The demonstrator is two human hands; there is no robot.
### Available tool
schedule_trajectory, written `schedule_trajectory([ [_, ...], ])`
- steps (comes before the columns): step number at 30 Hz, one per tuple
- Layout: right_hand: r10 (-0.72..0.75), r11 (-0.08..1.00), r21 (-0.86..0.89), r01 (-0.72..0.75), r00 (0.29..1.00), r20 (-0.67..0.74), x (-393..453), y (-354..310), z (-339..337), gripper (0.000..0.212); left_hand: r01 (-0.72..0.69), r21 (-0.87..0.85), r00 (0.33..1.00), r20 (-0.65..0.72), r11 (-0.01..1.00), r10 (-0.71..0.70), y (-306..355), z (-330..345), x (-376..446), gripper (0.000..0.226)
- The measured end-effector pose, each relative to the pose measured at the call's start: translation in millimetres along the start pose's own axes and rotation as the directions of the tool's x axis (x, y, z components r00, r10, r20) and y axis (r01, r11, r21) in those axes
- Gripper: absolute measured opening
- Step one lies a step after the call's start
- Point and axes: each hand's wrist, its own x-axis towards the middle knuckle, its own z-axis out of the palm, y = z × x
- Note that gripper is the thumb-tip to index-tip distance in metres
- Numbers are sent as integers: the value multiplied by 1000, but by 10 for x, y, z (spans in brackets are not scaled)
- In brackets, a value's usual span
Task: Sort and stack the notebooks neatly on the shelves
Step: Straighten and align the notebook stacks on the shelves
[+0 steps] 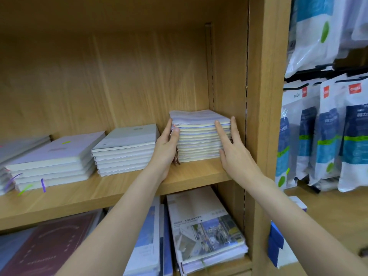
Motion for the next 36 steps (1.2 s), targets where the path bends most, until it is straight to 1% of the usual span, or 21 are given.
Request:
schedule_trajectory([
  [3, 2, 998, 64, -2, 1000, 0, -8, -1, -20, 81, -21, 93, 1000, 14, 995, 20, 36, 0, -53, 53],
  [6, 14, 990, 139, -10, 999, -31, -1, -5, -14, 79, -64, 166, 996, 77, 984, 51, 28, -21, -159, 56],
  [9, 51, 986, 162, -50, 999, 3, 11, -21, -14, 78, -64, 200, 991, 131, 978, 39, 32, -36, -212, 66],
  [13, 62, 979, 195, -65, 998, 22, 21, 11, -37, 77, -56, 253, 990, 139, 966, 21, 72, -31, -206, 76],
  [18, 42, 972, 232, -44, 999, 15, 21, 21, -63, 77, -32, 266, 992, 130, 963, -3, 118, -27, -213, 75],
  [20, 19, 979, 204, -14, 1000, -20, 5, 4, -68, 78, -17, 253, 992, 127, 967, -16, 132, -30, -226, 76],
  [22, -62, 993, 96, 69, 995, -73, -5, -17, -65, 83, -9, 257, 992, 127, 966, -24, 136, -44, -250, 76],
  [24, -161, 987, -34, 159, 985, -58, 10, -36, -41, 90, -15, 251, 989, 143, 968, -22, 143, -68, -308, 75],
  [26, -191, 975, -121, 187, 981, -17, 33, -58, 5, 93, -18, 236, 984, 177, 972, -25, 155, -90, -374, 80],
  [28, -217, 964, -166, 209, 976, -30, 52, -69, 63, 92, -25, 237, 975, 219, 971, -29, 163, -110, -413, 85],
  [31, -245, 954, -198, 227, 967, -70, 65, -30, 121, 89, -21, 254, 970, 239, 967, -41, 192, -131, -423, 87],
  [33, -265, 955, -176, 240, 955, -132, 35, -23, 134, 87, -17, 306, 969, 239, 952, -60, 202, -160, -450, 87],
  [34, -267, 959, -143, 246, 950, -163, -1, -32, 140, 82, -10, 346, 970, 230, 938, -75, 204, -183, -479, 87],
  [36, -288, 957, -85, 276, 935, -206, -120, -57, 166, 67, 7, 428, 978, 188, 904, -96, 200, -232, -524, 88],
])
